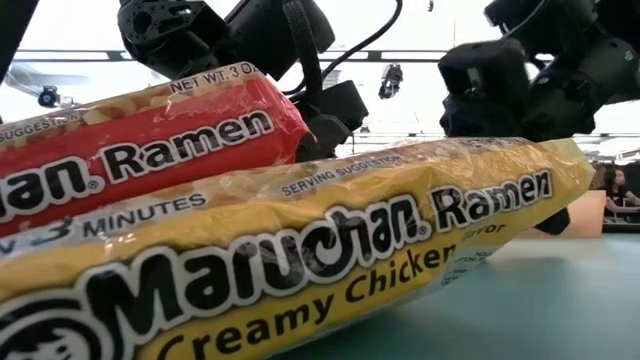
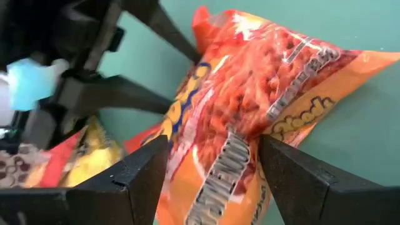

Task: Sort Maruchan noodles
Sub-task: Put the orange noodle pack into the orange bin

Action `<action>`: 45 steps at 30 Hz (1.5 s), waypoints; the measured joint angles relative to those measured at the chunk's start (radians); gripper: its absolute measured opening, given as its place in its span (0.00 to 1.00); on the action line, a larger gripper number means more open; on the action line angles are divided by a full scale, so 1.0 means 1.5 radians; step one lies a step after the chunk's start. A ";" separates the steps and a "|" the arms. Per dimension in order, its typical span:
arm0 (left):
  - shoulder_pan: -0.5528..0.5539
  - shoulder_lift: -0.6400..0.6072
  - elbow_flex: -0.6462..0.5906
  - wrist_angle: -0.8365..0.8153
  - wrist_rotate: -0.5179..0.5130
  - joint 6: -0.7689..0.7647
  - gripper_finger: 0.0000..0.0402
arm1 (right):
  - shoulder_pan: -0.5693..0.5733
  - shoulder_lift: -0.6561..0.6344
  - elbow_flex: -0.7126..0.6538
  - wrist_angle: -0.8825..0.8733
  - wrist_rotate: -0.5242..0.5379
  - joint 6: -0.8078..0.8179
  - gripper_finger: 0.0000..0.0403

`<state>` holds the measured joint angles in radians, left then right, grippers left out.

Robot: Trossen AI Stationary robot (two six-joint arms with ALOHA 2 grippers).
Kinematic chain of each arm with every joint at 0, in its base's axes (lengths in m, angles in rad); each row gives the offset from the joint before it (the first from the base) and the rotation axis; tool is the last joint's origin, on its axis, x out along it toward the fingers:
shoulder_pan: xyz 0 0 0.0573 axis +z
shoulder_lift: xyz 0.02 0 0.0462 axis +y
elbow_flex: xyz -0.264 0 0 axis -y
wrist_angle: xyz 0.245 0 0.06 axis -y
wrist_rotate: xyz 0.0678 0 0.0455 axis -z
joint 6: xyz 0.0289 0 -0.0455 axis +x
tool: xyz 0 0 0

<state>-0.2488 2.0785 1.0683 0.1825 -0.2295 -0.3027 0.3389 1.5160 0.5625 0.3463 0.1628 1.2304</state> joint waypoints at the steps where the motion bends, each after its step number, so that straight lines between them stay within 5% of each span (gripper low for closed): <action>1: 0.000 0.000 0.000 -0.003 0.001 0.000 0.43 | 0.001 -0.011 0.000 -0.014 -0.002 0.000 0.59; 10: 0.002 -0.001 0.001 -0.032 0.027 0.000 0.39 | -0.006 -0.084 0.000 -0.160 0.092 -0.007 0.59; 18: 0.007 -0.002 0.002 -0.052 0.037 0.004 0.31 | -0.051 -0.053 -0.002 -0.154 0.095 -0.045 0.60; 30: 0.007 -0.002 0.002 -0.051 0.040 0.020 0.20 | -0.109 -0.012 -0.003 -0.070 0.007 -0.103 0.60; 45: 0.013 -0.002 0.002 -0.050 0.040 0.039 0.19 | -0.128 0.039 -0.003 0.106 -0.157 -0.105 0.60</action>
<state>-0.2290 2.0750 1.0718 0.1072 -0.1692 -0.2443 0.1471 1.5738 0.5575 0.5060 -0.0724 1.0733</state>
